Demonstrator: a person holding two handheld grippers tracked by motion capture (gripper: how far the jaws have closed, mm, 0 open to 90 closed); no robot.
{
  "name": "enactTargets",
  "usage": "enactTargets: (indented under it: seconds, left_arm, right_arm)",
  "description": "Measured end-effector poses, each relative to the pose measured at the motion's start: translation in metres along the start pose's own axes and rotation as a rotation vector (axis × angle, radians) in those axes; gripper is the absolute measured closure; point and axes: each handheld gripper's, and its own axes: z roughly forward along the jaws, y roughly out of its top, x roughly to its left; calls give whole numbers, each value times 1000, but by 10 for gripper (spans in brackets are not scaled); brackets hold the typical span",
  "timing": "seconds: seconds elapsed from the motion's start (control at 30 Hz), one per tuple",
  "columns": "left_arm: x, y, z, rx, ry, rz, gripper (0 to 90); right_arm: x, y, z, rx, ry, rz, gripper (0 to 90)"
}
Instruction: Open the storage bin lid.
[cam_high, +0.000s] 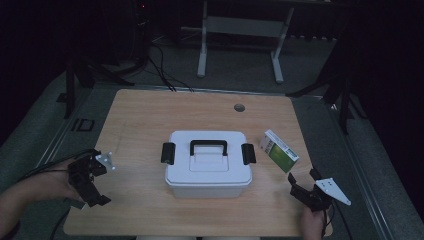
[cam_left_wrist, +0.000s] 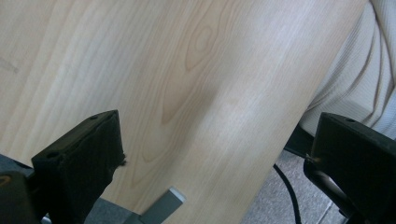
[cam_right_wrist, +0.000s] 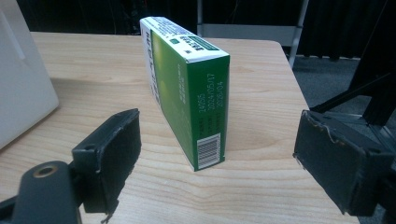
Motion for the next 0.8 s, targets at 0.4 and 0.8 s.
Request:
enactTargets:
  seconds: [0.4, 0.8]
  left_arm:
    - [-1, 41, -23, -15, 6, 74, 22]
    - [-5, 89, -44, -21, 14, 162, 23]
  right_arm:
    - [0, 0, 0, 3, 2, 2, 142]
    - [-1, 0, 0, 2, 4, 4, 142]
